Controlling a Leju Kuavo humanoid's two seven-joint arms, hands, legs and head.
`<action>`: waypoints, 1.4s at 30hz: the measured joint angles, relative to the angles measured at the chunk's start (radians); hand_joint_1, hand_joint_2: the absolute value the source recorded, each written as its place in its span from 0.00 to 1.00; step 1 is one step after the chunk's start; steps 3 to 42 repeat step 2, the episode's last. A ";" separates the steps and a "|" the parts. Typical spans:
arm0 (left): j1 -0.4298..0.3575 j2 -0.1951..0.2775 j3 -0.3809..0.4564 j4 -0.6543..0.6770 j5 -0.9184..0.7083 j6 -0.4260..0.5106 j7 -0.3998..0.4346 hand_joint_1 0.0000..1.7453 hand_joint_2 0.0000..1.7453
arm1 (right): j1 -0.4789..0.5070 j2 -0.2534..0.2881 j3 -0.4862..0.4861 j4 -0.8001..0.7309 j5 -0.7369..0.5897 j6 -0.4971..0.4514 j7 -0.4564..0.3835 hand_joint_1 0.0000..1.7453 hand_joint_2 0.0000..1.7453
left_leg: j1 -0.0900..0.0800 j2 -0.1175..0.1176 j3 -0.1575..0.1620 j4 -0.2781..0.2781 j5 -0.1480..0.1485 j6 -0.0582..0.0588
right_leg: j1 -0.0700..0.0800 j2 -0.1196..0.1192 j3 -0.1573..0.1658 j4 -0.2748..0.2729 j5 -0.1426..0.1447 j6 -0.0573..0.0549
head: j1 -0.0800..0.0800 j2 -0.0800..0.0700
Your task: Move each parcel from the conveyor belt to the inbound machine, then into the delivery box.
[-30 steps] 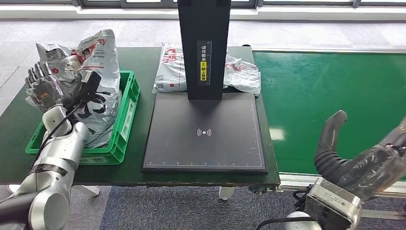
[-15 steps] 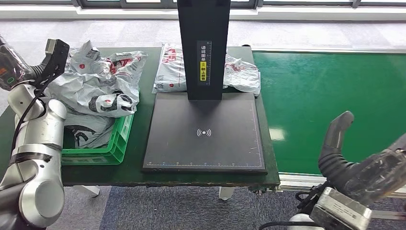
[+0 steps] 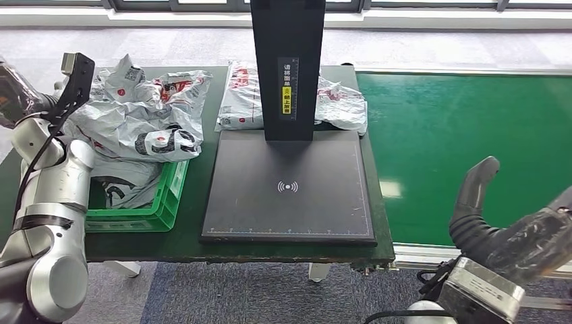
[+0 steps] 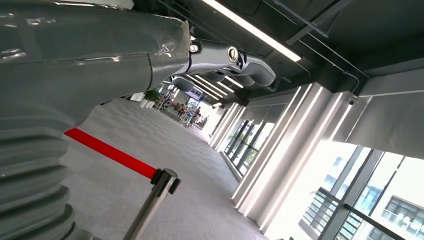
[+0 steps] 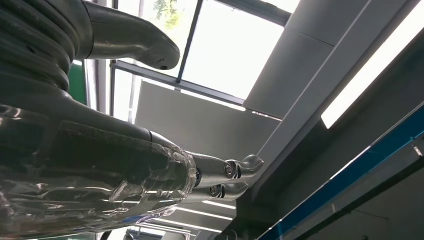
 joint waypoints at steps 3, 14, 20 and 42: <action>0.000 -0.005 -0.002 0.000 0.005 0.000 -0.016 0.00 1.00 | 0.000 0.000 0.000 0.000 0.002 0.000 0.004 0.00 1.00 | 0.000 0.000 0.000 0.000 0.000 0.000 | 0.000 0.000 0.000 0.000 0.000 0.000 | 0.000 0.000; 0.000 -0.005 -0.002 0.000 0.005 0.000 -0.016 0.00 1.00 | 0.000 0.000 0.000 0.000 0.002 0.000 0.004 0.00 1.00 | 0.000 0.000 0.000 0.000 0.000 0.000 | 0.000 0.000 0.000 0.000 0.000 0.000 | 0.000 0.000; 0.000 -0.005 -0.002 0.000 0.005 0.000 -0.016 0.00 1.00 | 0.000 0.000 0.000 0.000 0.002 0.000 0.004 0.00 1.00 | 0.000 0.000 0.000 0.000 0.000 0.000 | 0.000 0.000 0.000 0.000 0.000 0.000 | 0.000 0.000; 0.000 -0.005 -0.002 0.000 0.005 0.000 -0.016 0.00 1.00 | 0.000 0.000 0.000 0.000 0.002 0.000 0.004 0.00 1.00 | 0.000 0.000 0.000 0.000 0.000 0.000 | 0.000 0.000 0.000 0.000 0.000 0.000 | 0.000 0.000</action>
